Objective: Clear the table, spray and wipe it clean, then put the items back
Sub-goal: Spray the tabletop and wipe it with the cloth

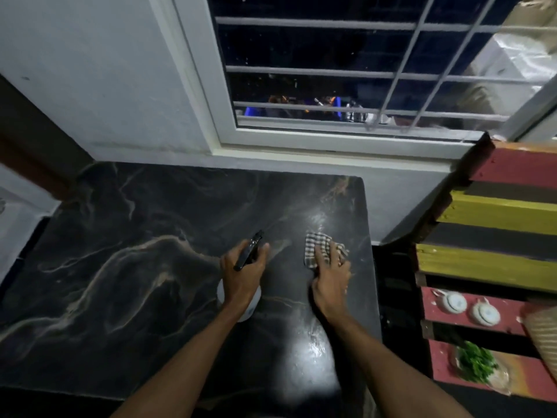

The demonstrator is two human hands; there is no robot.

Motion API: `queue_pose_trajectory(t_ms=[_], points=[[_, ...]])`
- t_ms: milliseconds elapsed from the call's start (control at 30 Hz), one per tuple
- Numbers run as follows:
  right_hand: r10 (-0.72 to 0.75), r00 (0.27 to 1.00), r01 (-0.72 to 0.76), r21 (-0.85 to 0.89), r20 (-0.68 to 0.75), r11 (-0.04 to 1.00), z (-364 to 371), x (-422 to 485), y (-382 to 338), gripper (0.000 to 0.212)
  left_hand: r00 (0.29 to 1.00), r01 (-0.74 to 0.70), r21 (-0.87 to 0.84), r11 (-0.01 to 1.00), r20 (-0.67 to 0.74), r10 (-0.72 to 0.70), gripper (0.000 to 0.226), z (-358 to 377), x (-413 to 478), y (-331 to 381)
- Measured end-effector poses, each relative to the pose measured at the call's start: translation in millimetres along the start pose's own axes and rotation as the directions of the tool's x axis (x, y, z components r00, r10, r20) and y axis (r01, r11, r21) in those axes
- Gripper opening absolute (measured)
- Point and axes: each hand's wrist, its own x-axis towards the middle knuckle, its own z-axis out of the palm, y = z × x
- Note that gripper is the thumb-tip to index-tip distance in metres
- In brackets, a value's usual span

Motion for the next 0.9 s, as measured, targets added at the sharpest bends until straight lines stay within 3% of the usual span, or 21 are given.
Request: queue_pose_trajectory(t_ms=[133, 200, 233, 300, 367, 433, 500, 567, 633, 700, 800, 900], points=[[-0.263, 0.944, 0.249, 0.093, 0.199, 0.964, 32, -17, -75, 0.054, 1.000, -0.013, -0.011, 1.000, -0.024, 0.012, 0.042, -15, 36, -5], [-0.395, 0.902, 0.393, 0.047, 0.177, 0.918, 30, 4, -72, 0.057, 1.000, -0.022, -0.028, 0.999, -0.022, 0.021, 0.041, -20, 55, -13], [-0.373, 0.922, 0.374, 0.007, 0.108, 0.927, 24, 31, -64, 0.063, 0.999, -0.026, -0.029, 0.999, -0.028, 0.025, 0.041, -21, 63, -15], [-0.129, 0.992, 0.130, -0.052, 0.015, 0.990, 14, 84, -52, 0.073, 0.999, -0.037, -0.026, 0.999, -0.037, 0.036, 0.041, -20, 78, -22], [-0.017, 1.000, 0.016, -0.066, -0.014, 0.998, 14, 113, -65, 0.074, 0.998, -0.041, -0.027, 0.999, -0.045, 0.040, 0.040, -17, 91, -25], [-0.195, 0.979, 0.199, -0.068, 0.066, 0.978, 33, 122, -100, 0.074, 0.998, -0.050, -0.027, 0.998, -0.051, 0.049, 0.038, -16, 104, -28], [-0.446, 0.875, 0.462, -0.048, 0.188, 0.886, 53, 132, -126, 0.076, 0.996, -0.064, -0.015, 0.998, -0.071, 0.063, 0.031, -12, 117, -31], [-0.556, 0.797, 0.583, -0.058, 0.234, 0.811, 52, 161, -132, 0.077, 0.995, -0.064, -0.010, 0.998, -0.078, 0.063, 0.031, -8, 129, -32], [-0.462, 0.873, 0.478, -0.083, 0.155, 0.874, 38, 200, -112, 0.077, 0.995, -0.075, -0.018, 0.997, -0.061, 0.074, 0.037, -3, 138, -34], [-0.256, 0.966, 0.260, -0.154, 0.047, 0.953, 12, 231, -73, 0.075, 0.996, -0.079, -0.040, 0.996, -0.048, 0.077, 0.039, 0, 143, -35], [0.031, 0.997, -0.045, -0.211, -0.069, 0.976, -38, 251, -3, 0.074, 0.994, -0.106, -0.061, 0.993, -0.045, 0.103, 0.039, 4, 144, -31], [-0.030, 1.000, 0.030, -0.226, 0.003, 0.974, -47, 231, 16, 0.077, 0.995, -0.098, -0.068, 0.993, -0.031, 0.096, 0.040, 10, 133, -22]])
